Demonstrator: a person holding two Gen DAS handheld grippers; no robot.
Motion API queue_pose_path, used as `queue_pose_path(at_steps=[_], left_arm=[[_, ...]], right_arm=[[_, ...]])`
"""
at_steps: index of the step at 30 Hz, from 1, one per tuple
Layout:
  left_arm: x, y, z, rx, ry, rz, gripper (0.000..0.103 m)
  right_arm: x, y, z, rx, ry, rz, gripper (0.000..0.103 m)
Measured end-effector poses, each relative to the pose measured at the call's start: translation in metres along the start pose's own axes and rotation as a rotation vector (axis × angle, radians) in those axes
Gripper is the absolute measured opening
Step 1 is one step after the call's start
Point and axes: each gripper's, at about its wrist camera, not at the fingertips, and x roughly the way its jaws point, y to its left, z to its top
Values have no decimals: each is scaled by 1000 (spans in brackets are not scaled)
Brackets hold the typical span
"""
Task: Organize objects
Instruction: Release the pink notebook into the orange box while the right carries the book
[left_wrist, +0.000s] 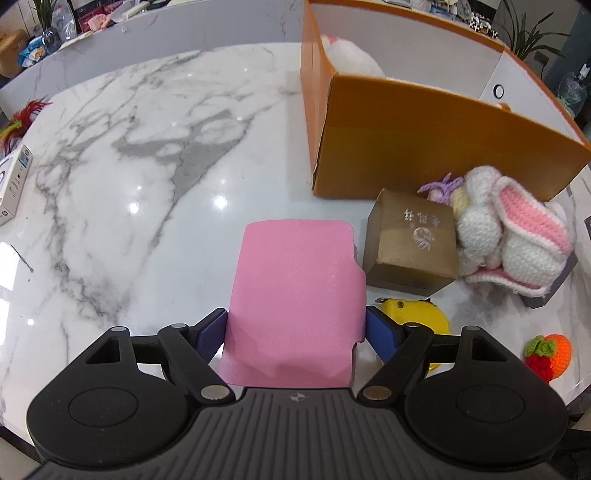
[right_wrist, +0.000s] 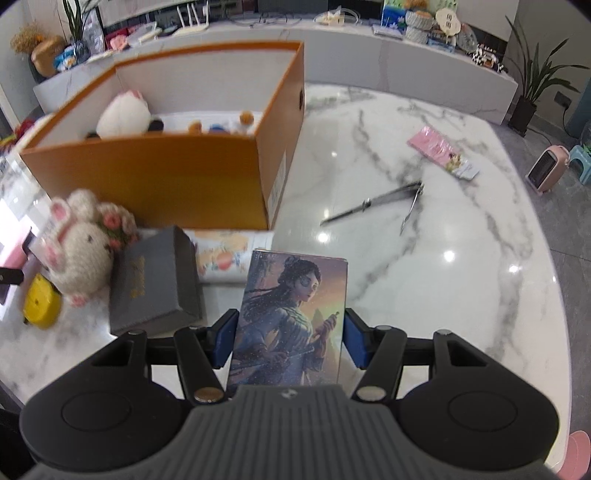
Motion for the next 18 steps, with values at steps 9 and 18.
queue_pose_path(at_steps=[9, 18], left_arm=[[-32, 1, 6, -7, -104, 7, 92], [-84, -9, 28, -51, -293, -18, 92]], right_arm=[[-38, 10, 11, -8, -106, 15, 61], [-76, 35, 32, -6, -243, 84, 62]])
